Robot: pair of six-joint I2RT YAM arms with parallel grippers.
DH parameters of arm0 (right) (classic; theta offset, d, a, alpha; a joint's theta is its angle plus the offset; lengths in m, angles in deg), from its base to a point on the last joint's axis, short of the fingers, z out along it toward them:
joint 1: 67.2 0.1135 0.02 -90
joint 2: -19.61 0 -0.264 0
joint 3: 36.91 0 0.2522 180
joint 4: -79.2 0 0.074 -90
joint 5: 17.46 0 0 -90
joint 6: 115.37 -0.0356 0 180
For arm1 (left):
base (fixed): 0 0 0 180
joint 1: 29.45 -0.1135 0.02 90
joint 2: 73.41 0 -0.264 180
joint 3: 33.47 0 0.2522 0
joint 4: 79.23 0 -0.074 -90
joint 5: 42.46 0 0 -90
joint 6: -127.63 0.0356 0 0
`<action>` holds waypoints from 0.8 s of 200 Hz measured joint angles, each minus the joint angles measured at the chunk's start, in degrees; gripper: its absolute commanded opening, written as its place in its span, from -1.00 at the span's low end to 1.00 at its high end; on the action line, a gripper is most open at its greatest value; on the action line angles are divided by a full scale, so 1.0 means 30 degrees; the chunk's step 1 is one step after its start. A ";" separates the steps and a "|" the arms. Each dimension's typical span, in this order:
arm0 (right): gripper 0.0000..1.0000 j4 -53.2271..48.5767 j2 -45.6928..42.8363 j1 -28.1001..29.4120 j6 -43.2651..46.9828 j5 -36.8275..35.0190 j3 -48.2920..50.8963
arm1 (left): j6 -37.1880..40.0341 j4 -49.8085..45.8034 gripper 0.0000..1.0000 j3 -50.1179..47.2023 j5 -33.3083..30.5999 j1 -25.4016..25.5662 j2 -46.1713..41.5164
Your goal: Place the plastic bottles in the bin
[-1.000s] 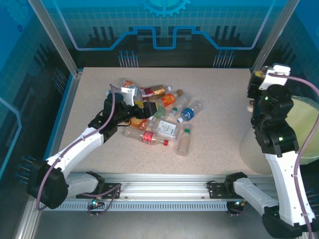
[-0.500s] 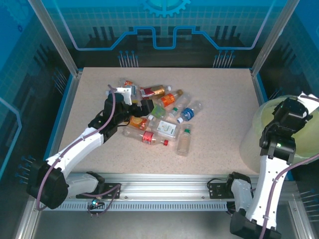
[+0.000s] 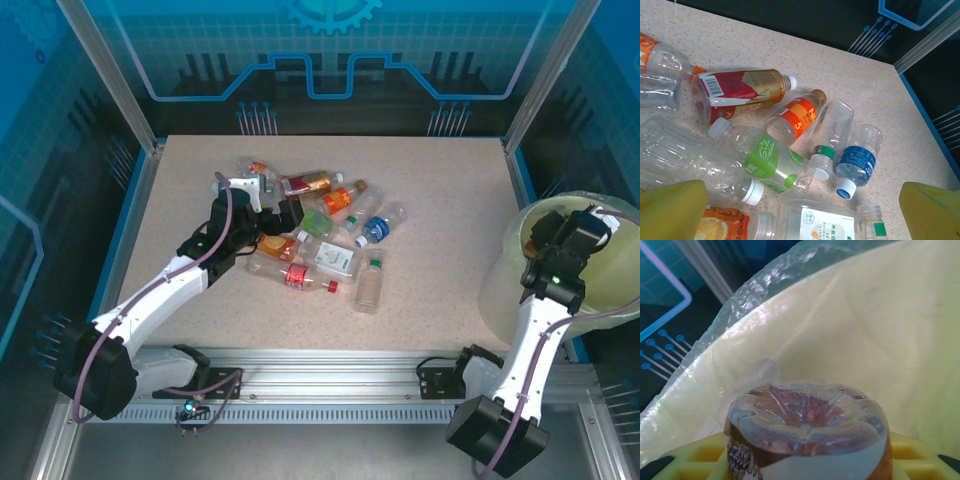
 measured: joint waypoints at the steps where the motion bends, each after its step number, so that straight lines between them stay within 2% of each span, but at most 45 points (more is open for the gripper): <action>1: -0.05 0.0036 0.0015 0.0000 -0.0007 0.0058 0.0007 | 0.0007 -0.0007 0.98 0.0000 -0.0022 0.0000 0.0000; 81: -0.02 0.1996 0.1690 0.0000 -0.0044 0.4073 0.0277 | 0.0029 -0.0423 0.98 0.0000 -0.1260 0.0000 -0.0007; 101: 0.07 0.2222 0.1953 0.0000 -0.0102 0.4626 0.0277 | -0.0029 -0.0721 0.98 0.0007 -0.1778 0.0000 0.0000; 133: 0.31 0.2237 0.1974 0.0000 -0.0066 0.5151 0.0284 | -0.0270 -0.1617 0.98 0.0051 -0.3031 -0.0007 -0.0007; 160: 0.39 0.2251 0.1683 0.0000 0.0036 0.5362 0.0554 | -0.1129 -0.2790 0.98 0.0066 -0.4102 -0.0248 -0.0007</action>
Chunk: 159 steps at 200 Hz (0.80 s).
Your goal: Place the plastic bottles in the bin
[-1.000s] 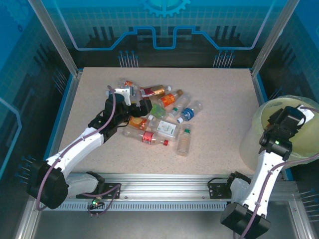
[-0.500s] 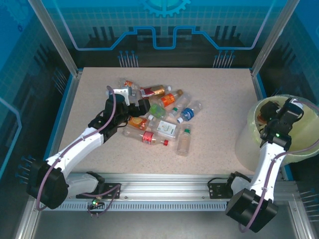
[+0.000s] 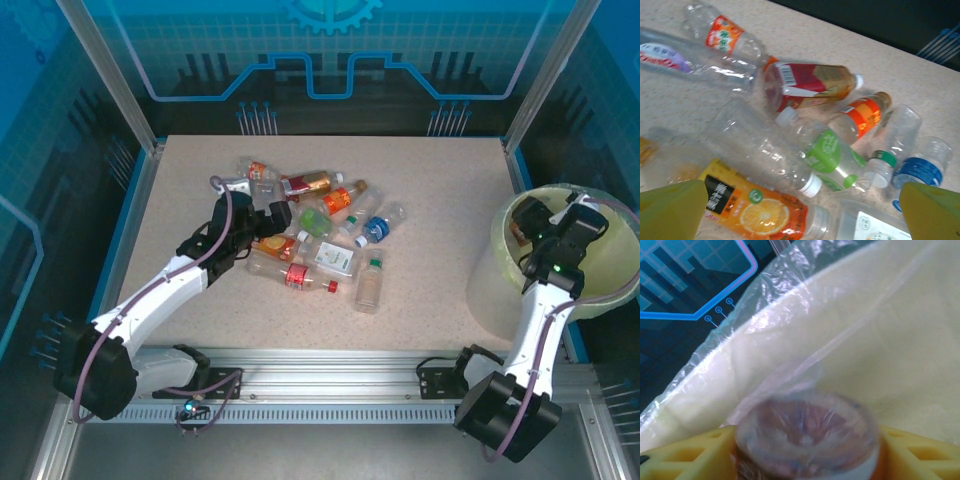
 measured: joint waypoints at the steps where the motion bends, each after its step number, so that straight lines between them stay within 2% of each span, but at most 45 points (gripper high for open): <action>1: 0.40 -0.0015 -0.0022 0.0000 0.0022 0.0015 0.0015 | -0.0029 -0.0029 0.98 0.0000 -0.0015 -0.0007 0.0000; 60: 0.62 -0.0619 -0.0758 0.0000 -0.0007 -0.0197 0.0160 | -0.2681 -0.1909 0.98 -0.0576 -0.1122 -0.1450 -0.0612; 102: 0.81 -0.2732 -0.1690 0.0000 -0.0051 -0.1399 -0.0058 | -0.4758 -0.3643 0.98 -0.1071 -0.1909 -0.1800 -0.0758; 129: 0.99 -0.4138 -0.2390 0.0000 -0.0364 -0.2178 -0.0918 | -0.5697 -0.4226 0.98 -0.1406 -0.1654 -0.1938 -0.0831; 159: 1.00 -0.5639 -0.3169 0.0007 -0.0648 -0.2900 -0.2135 | -0.6987 -0.4517 0.98 -0.1996 -0.0641 -0.1960 -0.1049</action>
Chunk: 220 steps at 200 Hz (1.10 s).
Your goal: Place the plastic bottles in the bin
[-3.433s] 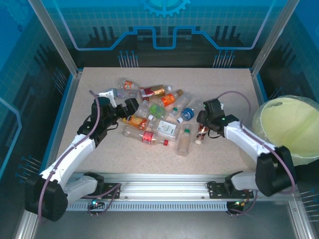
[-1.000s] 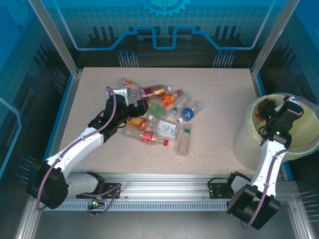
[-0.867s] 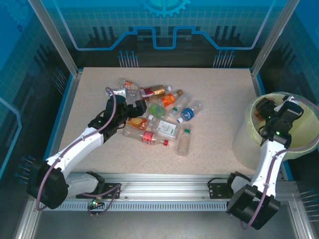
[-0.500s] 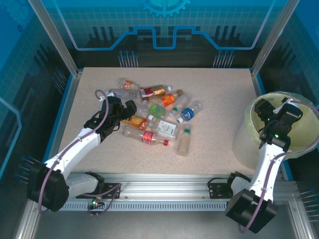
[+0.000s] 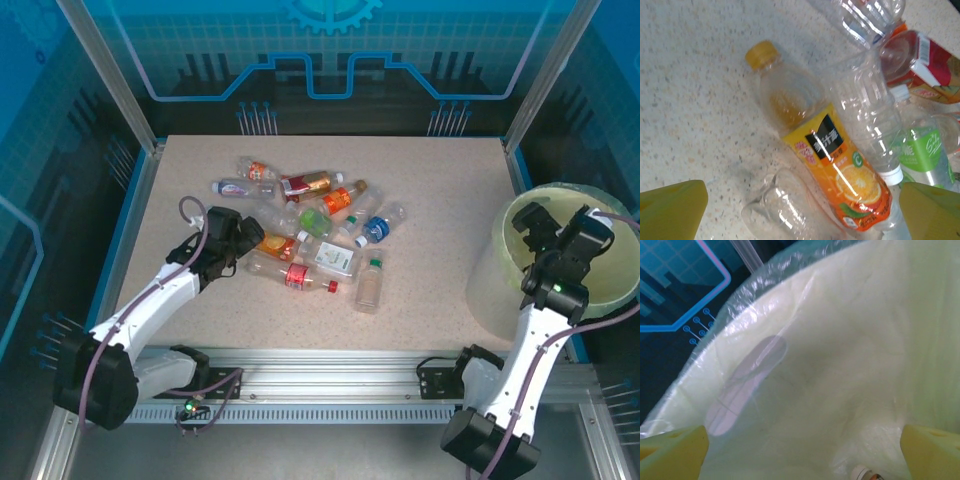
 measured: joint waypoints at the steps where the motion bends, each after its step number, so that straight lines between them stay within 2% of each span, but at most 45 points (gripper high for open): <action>1: 1.00 -0.0051 -0.0044 0.0007 -0.0007 -0.0058 -0.0080 | -0.0087 -0.0029 0.98 -0.0022 0.0036 0.0000 -0.0015; 26: 1.00 -0.1129 -0.0568 0.0415 -0.0197 -0.0576 -0.1311 | -0.1938 -0.0860 0.98 -0.0539 0.0554 0.0000 -0.0248; 60: 1.00 -0.1887 -0.1406 0.2120 -0.0284 -0.0750 -0.2557 | -0.4073 -0.1428 0.98 -0.1406 0.0707 -0.0015 -0.0947; 100: 1.00 -0.0670 -0.1843 0.4568 0.0226 0.2878 -0.2783 | -0.4437 -0.1209 0.98 -0.1530 0.0925 -0.0736 -0.0954; 129: 1.00 0.0335 -0.1071 0.7176 0.1027 0.5442 -0.2885 | -0.4146 -0.1559 0.98 -0.0117 0.0998 -0.1676 0.0984; 156: 1.00 0.0925 -0.0255 1.0040 0.1851 0.6266 -0.2878 | -0.4058 -0.1690 0.98 0.1632 0.1086 -0.2484 0.3344; 189: 1.00 0.1501 0.0328 1.3420 0.2951 0.5654 -0.2754 | -0.4029 -0.0787 0.88 0.2397 0.1056 -0.3169 0.5348; 220: 1.00 0.1552 0.0933 1.5650 0.3891 0.4065 -0.2754 | -0.3993 0.0554 0.79 0.3016 0.1202 -0.3752 0.7417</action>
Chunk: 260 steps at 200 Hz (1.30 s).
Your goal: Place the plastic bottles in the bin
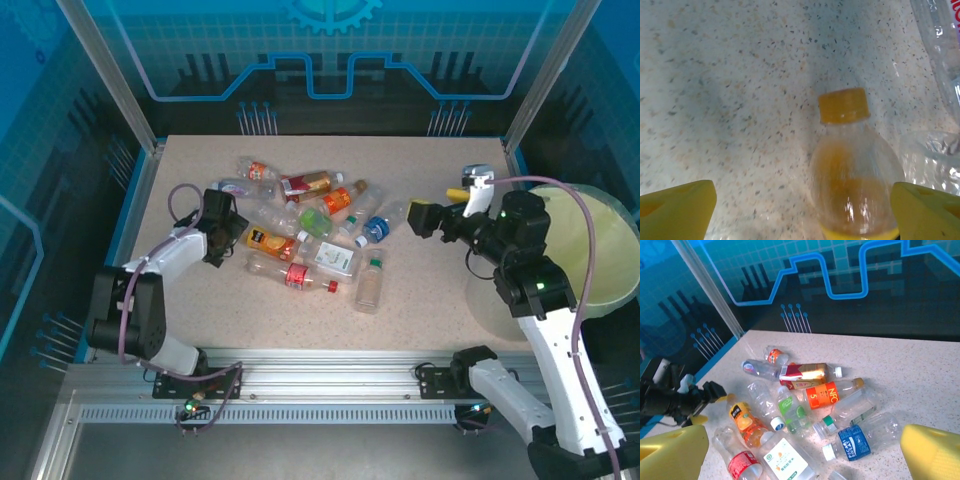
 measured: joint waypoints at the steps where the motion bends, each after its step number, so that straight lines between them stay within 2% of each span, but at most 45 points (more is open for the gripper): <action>1: 1.00 0.0000 0.0022 0.0044 0.0015 -0.0036 0.0000 | 0.0000 0.0029 0.79 0.0022 0.0007 0.0000 0.0044; 41: 1.00 -0.0270 0.1049 0.1894 0.0976 -0.1807 0.0000 | 0.0015 0.1464 0.73 0.1676 0.0889 -0.0029 0.2565; 65: 1.00 -0.0372 0.1377 0.2594 0.1384 -0.2565 0.0000 | -0.0051 0.2113 0.50 0.2477 0.1479 -0.0029 0.3796; 110: 1.00 -0.0364 0.1778 0.3249 0.1683 -0.3490 0.0000 | -0.0168 0.2477 0.39 0.2608 0.2200 -0.0029 0.4940; 131: 1.00 -0.0364 0.1829 0.3366 0.1719 -0.3774 0.0000 | -0.0342 0.2783 0.19 0.2608 0.2353 -0.0029 0.5209; 157: 1.00 -0.0342 0.1829 0.3395 0.1719 -0.3971 0.0036 | -0.0444 0.3235 0.08 0.2543 0.2368 -0.0051 0.5209; 212: 0.99 0.0131 0.1486 0.3402 0.1712 -0.4226 0.1188 | 0.0211 0.4765 0.06 0.1421 0.2288 -0.0051 0.2994; 260: 0.99 0.1195 0.1166 0.3410 0.1800 -0.2433 0.2033 | 0.1741 0.7045 0.04 -0.0087 0.2229 -0.0051 -0.0670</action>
